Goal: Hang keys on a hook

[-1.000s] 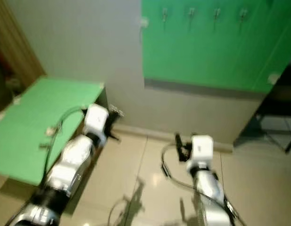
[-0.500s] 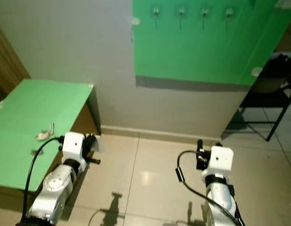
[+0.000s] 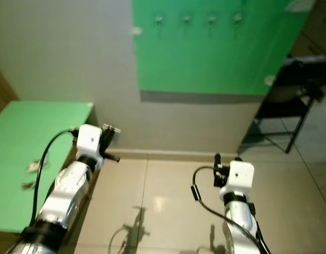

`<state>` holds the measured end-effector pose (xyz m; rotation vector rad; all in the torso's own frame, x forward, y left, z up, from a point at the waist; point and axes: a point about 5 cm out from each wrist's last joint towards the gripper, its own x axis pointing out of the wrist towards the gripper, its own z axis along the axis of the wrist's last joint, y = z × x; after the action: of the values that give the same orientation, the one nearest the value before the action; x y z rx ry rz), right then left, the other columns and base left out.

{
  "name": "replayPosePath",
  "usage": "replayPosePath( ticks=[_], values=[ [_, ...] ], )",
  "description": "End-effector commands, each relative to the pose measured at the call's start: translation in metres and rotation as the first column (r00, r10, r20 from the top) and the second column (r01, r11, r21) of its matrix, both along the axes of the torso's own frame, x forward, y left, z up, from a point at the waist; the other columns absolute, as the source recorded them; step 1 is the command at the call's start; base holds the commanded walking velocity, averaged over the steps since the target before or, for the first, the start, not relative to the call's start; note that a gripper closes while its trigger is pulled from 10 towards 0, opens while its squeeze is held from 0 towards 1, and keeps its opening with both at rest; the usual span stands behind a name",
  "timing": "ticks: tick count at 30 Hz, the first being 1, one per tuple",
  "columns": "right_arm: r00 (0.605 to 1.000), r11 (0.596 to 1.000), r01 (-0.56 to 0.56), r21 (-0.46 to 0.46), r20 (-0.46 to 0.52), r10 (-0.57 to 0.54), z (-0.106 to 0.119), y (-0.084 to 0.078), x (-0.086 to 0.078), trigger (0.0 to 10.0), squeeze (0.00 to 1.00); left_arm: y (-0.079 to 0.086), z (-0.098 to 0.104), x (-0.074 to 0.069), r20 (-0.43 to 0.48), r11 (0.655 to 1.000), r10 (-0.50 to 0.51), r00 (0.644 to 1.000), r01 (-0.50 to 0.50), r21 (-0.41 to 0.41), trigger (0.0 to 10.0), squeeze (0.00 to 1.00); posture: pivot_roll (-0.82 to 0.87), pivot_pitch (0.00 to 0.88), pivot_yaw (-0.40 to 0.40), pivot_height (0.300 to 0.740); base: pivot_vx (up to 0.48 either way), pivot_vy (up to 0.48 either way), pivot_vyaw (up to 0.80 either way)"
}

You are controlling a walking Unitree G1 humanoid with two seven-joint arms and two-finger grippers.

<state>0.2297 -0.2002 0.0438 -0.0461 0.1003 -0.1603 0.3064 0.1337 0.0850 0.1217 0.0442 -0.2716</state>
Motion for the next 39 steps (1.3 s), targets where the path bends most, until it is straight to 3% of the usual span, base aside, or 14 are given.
replayPosePath(
  ticks=[1, 6, 15, 27, 32, 36, 39],
  values=[
    [1.000, 1.000, -0.015, -0.008, 0.012, 0.015, 0.002, 0.003, 0.006, 10.0, 0.00, -0.004, 0.000, 0.002, -0.003, 0.999, -0.032, 0.999, 0.032, 0.019, 10.0, 0.00, -0.17, 0.000, 0.076, 0.740, 0.454, 0.000, 0.00],
    [0.999, 0.999, -0.036, -0.011, 0.031, 0.037, 0.006, 0.006, 0.010, 10.0, 0.00, -0.008, 0.002, 0.007, -0.019, 1.000, -0.025, 1.000, 0.025, -0.002, 10.0, 0.00, -0.18, 0.000, 0.078, 0.740, 0.446, 0.000, 0.00],
    [0.997, 0.997, -0.083, 0.004, 0.005, 0.083, 0.000, 0.014, -0.002, 10.0, 0.00, -0.010, -0.007, 0.000, -0.048, 1.000, -0.027, 0.998, 0.026, -0.008, 10.0, 0.00, -0.19, 0.000, 0.063, 0.740, 0.445, 0.000, 0.00],
    [0.993, 0.993, -0.114, 0.024, -0.003, 0.114, -0.001, 0.019, 0.002, 10.0, 0.00, -0.010, -0.006, 0.004, -0.045, 0.999, -0.034, 0.998, 0.034, 0.001, 10.0, 0.00, -0.18, 0.000, 0.071, 0.740, 0.452, 0.000, 0.00],
    [0.995, 0.991, -0.099, 0.090, -0.004, 0.099, 0.000, 0.015, 0.000, 10.0, 0.00, 0.003, -0.019, -0.005, -0.098, 0.999, 0.001, 0.995, -0.004, -0.032, 10.0, 0.00, -0.17, 0.000, 0.066, 0.740, 0.450, 0.000, 0.00],
    [0.995, 0.991, -0.099, 0.086, -0.015, 0.101, -0.002, 0.011, -0.002, 10.0, 0.00, -0.007, -0.027, -0.015, -0.109, 0.999, -0.042, 0.993, 0.040, -0.028, 10.0, 0.00, -0.17, 0.000, 0.065, 0.740, 0.453, 0.000, 0.00],
    [0.994, 0.991, -0.106, 0.079, -0.017, 0.108, -0.001, 0.010, 0.000, 10.0, 0.00, -0.011, -0.027, -0.014, -0.115, 0.998, -0.056, 0.992, 0.055, -0.008, 10.0, 0.00, -0.17, 0.000, 0.060, 0.740, 0.000, 0.000, 0.00]
  ],
)
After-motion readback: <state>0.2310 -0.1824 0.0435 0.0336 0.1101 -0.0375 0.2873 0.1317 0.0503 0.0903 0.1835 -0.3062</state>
